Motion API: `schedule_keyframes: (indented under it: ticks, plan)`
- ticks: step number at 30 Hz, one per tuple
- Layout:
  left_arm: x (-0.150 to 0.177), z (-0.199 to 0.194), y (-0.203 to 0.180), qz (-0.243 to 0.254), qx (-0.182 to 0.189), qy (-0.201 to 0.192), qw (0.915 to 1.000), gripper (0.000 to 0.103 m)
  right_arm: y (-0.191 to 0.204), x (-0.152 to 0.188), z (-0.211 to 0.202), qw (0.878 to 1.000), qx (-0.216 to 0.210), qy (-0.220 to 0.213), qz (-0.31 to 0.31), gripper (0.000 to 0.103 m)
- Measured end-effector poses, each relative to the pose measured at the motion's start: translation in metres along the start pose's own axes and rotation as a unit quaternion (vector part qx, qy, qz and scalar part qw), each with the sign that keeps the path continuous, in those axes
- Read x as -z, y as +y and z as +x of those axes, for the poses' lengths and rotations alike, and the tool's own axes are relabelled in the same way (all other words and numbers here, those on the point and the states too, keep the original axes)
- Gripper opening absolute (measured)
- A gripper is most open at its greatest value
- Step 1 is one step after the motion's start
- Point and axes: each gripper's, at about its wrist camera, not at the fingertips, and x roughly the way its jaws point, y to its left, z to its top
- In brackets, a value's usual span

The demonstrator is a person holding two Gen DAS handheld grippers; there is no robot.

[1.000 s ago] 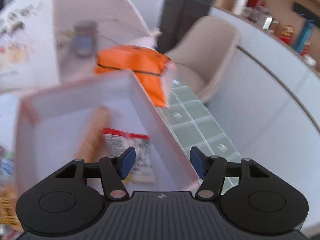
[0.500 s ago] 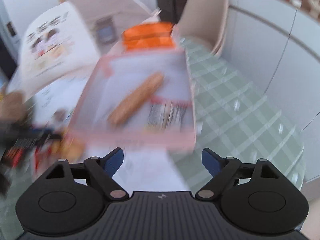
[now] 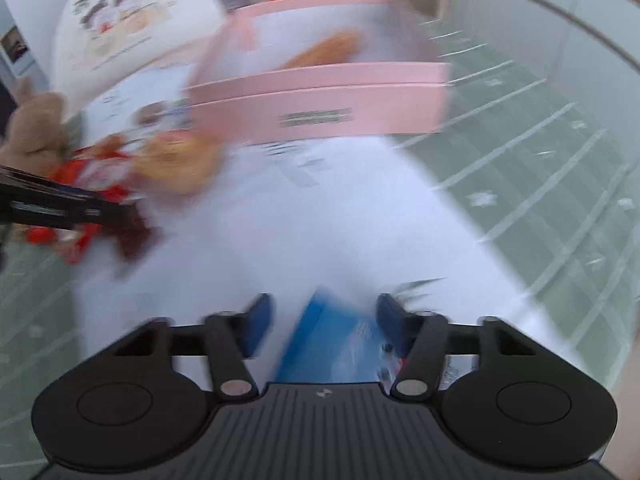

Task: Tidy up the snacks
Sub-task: 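Grasp the yellow round cracker packet with the left tool while the right tool approaches the yellow bun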

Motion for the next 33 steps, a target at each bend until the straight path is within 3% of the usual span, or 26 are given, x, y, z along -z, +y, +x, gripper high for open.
schedule_keyframes:
  ticks: [3, 7, 11, 15, 17, 22, 27, 30, 33]
  plan:
    - [0.005, -0.018, 0.019, 0.004, 0.02, -0.031, 0.9993, 0.038, 0.025, 0.003, -0.01, 1.0, -0.017, -0.013, 0.004, 0.046]
    - [0.016, -0.03, 0.054, -0.007, 0.043, -0.041, 0.9982, 0.037, 0.066, -0.009, -0.009, 0.998, 0.032, -0.046, -0.031, 0.071]
    - [0.027, -0.032, 0.066, 0.023, 0.036, -0.032, 0.9986, 0.037, 0.103, -0.04, 0.007, 0.994, 0.031, -0.101, -0.013, 0.083]
    - [0.033, -0.04, 0.079, 0.028, 0.03, -0.032, 0.9986, 0.037, 0.136, -0.064, 0.046, 0.989, 0.098, -0.103, -0.034, 0.084]
    - [0.033, -0.043, 0.084, 0.028, 0.025, -0.032, 0.9988, 0.037, 0.139, -0.063, 0.062, 0.989, 0.115, -0.078, -0.05, 0.07]
    - [0.028, -0.038, 0.084, 0.022, 0.014, -0.026, 0.9993, 0.037, 0.12, -0.041, 0.042, 0.994, 0.092, -0.056, -0.018, 0.063]
    - [0.022, -0.023, 0.061, 0.015, 0.024, -0.018, 0.9994, 0.037, 0.107, -0.005, 0.02, 0.994, 0.089, -0.038, -0.041, 0.062]
    - [0.019, -0.01, 0.043, 0.03, 0.015, -0.023, 0.9992, 0.039, 0.101, 0.01, 0.009, 0.995, 0.08, -0.036, -0.057, 0.063]
    - [0.013, -0.005, 0.03, 0.038, -0.002, -0.03, 0.9988, 0.039, 0.091, 0.023, 0.0, 0.995, 0.073, -0.045, -0.048, 0.071]
